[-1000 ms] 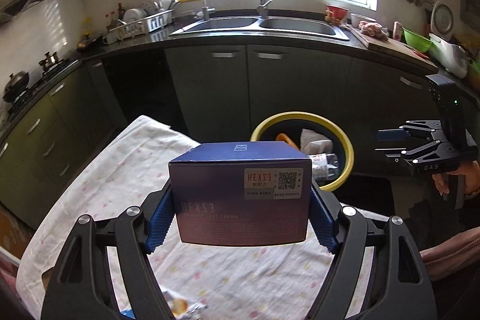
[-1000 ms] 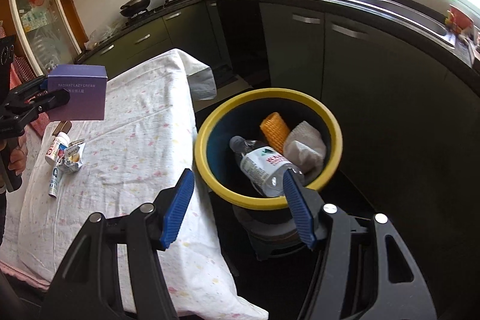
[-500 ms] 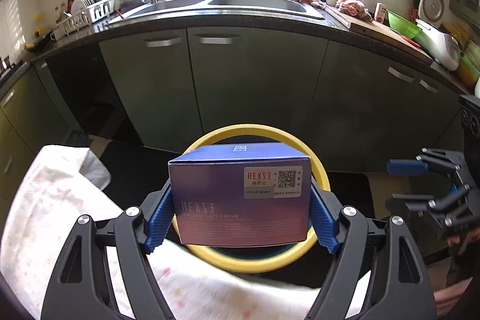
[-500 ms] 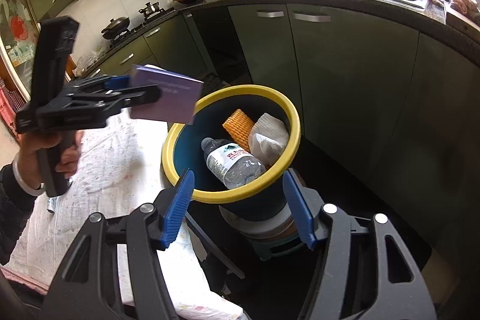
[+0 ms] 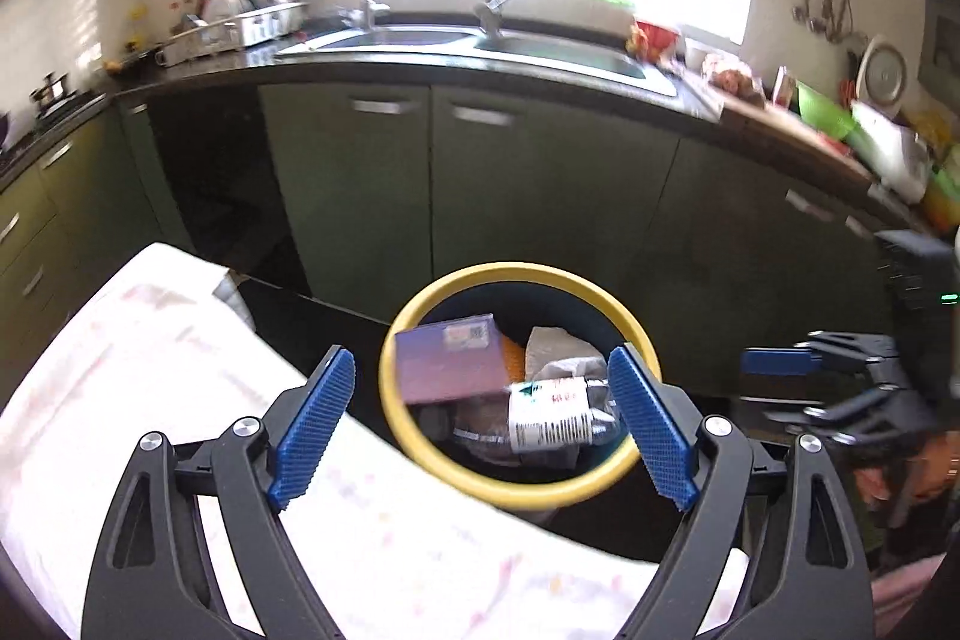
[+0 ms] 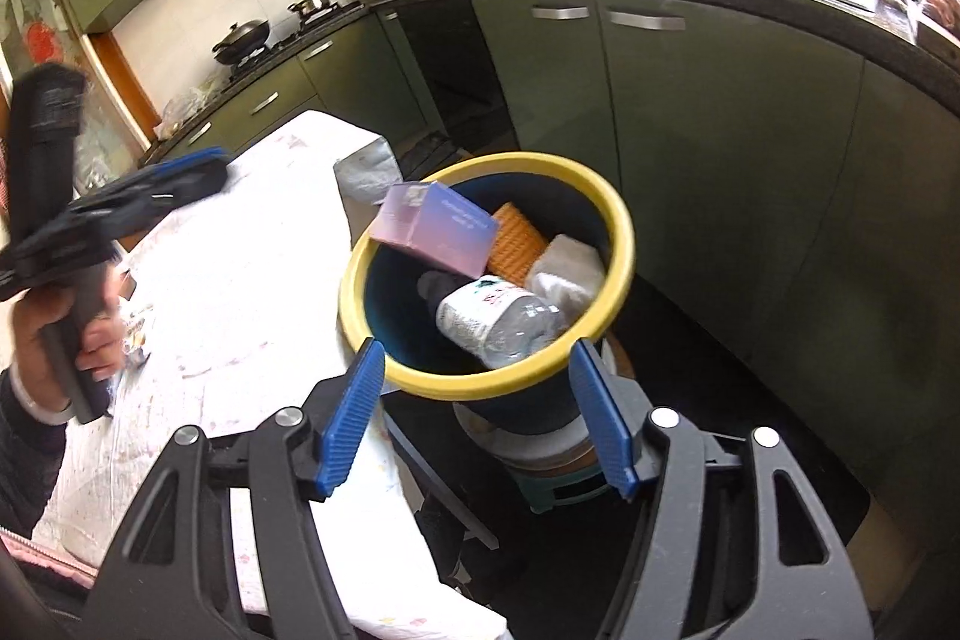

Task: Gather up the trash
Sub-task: 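Carry the purple box over the bin and release it with the left gripper, then grasp the white snack bag with the right gripper and lift it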

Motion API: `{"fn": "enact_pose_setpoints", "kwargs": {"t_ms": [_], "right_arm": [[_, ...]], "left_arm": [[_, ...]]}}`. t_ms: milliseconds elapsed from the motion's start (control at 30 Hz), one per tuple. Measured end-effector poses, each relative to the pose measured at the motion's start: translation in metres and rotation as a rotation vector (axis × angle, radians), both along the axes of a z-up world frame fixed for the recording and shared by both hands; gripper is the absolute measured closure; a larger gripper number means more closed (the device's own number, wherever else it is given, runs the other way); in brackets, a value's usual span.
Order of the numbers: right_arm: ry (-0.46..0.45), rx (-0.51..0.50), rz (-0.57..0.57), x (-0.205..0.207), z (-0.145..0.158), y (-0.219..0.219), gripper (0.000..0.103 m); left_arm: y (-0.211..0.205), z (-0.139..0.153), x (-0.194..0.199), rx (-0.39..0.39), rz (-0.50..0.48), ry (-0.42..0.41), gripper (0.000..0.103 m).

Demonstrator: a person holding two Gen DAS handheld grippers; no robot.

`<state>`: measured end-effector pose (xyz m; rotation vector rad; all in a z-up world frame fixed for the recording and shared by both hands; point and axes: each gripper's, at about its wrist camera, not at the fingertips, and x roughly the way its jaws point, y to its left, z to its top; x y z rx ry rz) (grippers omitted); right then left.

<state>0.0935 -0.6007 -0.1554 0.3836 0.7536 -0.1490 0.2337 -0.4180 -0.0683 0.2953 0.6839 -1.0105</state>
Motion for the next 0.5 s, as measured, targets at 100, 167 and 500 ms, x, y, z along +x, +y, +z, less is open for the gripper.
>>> {"fn": "enact_pose_setpoints", "kwargs": {"t_ms": [100,167,500], "right_arm": [[0.007,-0.005,0.028,0.007,0.001,0.012,0.042],[0.016,-0.013,0.056,0.014,0.001,0.022,0.042],[0.077,-0.076,0.288,0.072,0.0,0.114,0.042]], "left_arm": [[0.047,0.015,-0.014,-0.031,0.053,-0.007,0.017],[0.076,0.022,-0.023,-0.043,0.098,-0.022,0.016],[0.239,0.012,-0.065,-0.027,0.406,-0.075,0.011]]}}
